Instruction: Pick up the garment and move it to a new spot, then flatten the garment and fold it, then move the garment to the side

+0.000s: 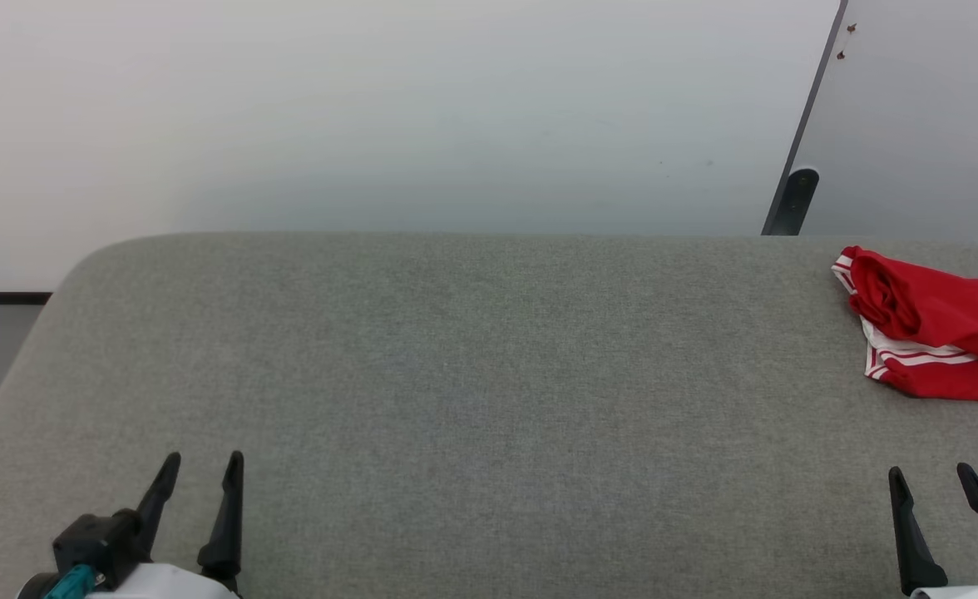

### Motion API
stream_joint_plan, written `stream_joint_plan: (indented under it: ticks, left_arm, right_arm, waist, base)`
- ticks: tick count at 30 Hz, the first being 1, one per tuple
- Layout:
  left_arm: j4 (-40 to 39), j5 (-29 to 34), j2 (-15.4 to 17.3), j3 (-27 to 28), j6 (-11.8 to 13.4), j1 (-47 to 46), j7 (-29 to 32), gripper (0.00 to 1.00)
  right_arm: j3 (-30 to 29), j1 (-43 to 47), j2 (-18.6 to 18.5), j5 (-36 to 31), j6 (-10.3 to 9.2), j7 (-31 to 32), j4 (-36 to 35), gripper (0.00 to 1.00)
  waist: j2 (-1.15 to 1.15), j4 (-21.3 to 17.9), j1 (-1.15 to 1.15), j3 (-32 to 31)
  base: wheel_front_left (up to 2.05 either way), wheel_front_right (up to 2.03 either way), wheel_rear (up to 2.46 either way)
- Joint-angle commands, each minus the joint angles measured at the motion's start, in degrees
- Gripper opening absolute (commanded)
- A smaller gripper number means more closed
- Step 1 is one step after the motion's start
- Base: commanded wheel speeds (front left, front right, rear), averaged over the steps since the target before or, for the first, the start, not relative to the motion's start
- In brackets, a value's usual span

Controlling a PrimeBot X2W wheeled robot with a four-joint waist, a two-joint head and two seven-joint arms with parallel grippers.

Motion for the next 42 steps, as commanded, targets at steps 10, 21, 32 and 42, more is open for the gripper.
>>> stream_joint_plan:
  ticks: [10, 21, 32, 42]
  left_arm:
    - [2.63, 1.24, -2.01, 0.71, 0.01, 1.67, 0.07, 0.0]
    - [2.12, -9.09, -3.81, 1.66, 0.0, 0.93, 3.19, 0.0]
    - [1.22, -18.9, -5.28, 2.43, -0.02, 0.05, 5.96, 0.0]
    - [0.52, -26.77, -6.43, 3.1, -0.03, -0.63, 8.22, 0.0]
  right_arm:
    - [0.14, 1.05, 1.44, 0.4, 0.0, 0.44, 2.49, 0.0]
    - [-0.29, -0.59, 2.78, 11.99, -0.01, 3.56, 2.83, 0.0]
    - [-0.42, -1.94, 3.84, 23.0, -0.01, 6.22, 2.56, 0.0]
    - [-0.6, -3.11, 4.74, 31.82, -0.02, 8.44, 2.43, 0.0]
  waist:
    - [0.0, 0.11, 0.0, -0.12]
    - [0.0, -0.09, 0.0, 0.12]
    - [0.0, -0.3, 0.0, 0.37]
    - [0.0, -0.49, 0.0, 0.61]
  base:
    - [0.0, 0.0, 0.0]
    - [0.0, 0.0, 0.0]
    - [0.0, 0.0, 0.0]
    - [0.0, 0.0, 0.0]
